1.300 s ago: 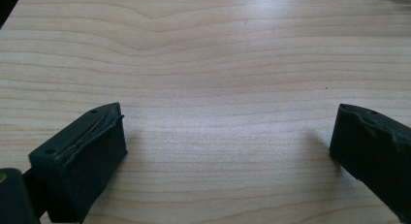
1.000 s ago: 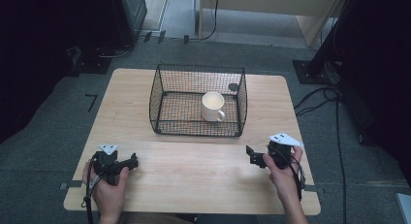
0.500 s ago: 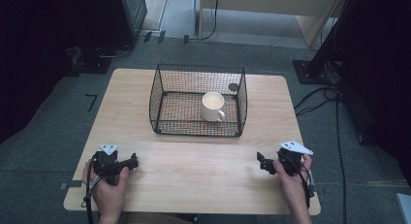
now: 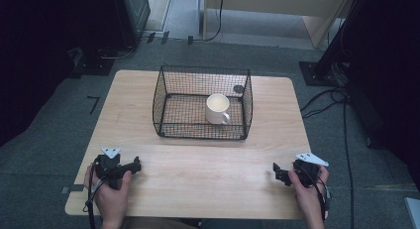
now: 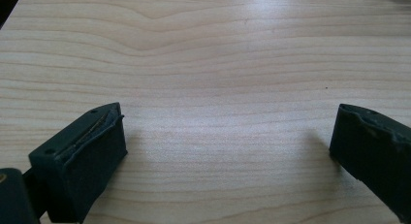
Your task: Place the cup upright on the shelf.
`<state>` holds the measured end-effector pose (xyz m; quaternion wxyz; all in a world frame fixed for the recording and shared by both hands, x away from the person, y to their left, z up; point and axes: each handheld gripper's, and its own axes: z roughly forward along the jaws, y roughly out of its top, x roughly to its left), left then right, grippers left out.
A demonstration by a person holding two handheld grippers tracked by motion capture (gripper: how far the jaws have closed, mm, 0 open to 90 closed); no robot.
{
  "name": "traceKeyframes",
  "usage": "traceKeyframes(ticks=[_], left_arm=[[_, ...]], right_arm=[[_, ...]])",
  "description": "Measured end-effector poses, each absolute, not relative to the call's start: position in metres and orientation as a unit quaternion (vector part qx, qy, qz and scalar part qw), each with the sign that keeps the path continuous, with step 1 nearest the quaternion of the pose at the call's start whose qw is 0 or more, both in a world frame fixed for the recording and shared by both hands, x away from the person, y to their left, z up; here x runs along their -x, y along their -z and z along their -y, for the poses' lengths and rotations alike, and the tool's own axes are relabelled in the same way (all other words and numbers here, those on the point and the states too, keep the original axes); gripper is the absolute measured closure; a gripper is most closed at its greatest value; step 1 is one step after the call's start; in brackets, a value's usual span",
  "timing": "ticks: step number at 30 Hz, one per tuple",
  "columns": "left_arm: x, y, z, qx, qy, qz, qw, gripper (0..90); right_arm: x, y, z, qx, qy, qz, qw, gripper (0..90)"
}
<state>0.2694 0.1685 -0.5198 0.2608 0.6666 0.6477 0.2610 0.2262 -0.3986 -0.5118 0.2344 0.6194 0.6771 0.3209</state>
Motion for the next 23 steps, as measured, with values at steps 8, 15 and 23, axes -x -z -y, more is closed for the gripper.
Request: traceKeyframes(ticks=[8, 15, 23], left_arm=[[-0.269, 0.52, -0.169, -0.667, -0.261, -0.648, 0.261, 0.0], [-0.269, 0.52, -0.169, -0.667, -0.261, -0.648, 0.261, 0.0], [-0.269, 0.52, -0.169, -0.667, -0.261, -0.648, 0.261, 0.0]], right_arm=[[-0.224, 0.525, 0.398, -0.622, -0.287, -0.688, 0.241, 0.0], [-0.223, 0.527, 0.398, -0.618, -0.295, -0.686, 0.247, 0.0], [-0.223, 0.527, 0.398, -0.616, -0.296, -0.687, 0.247, 0.0]])
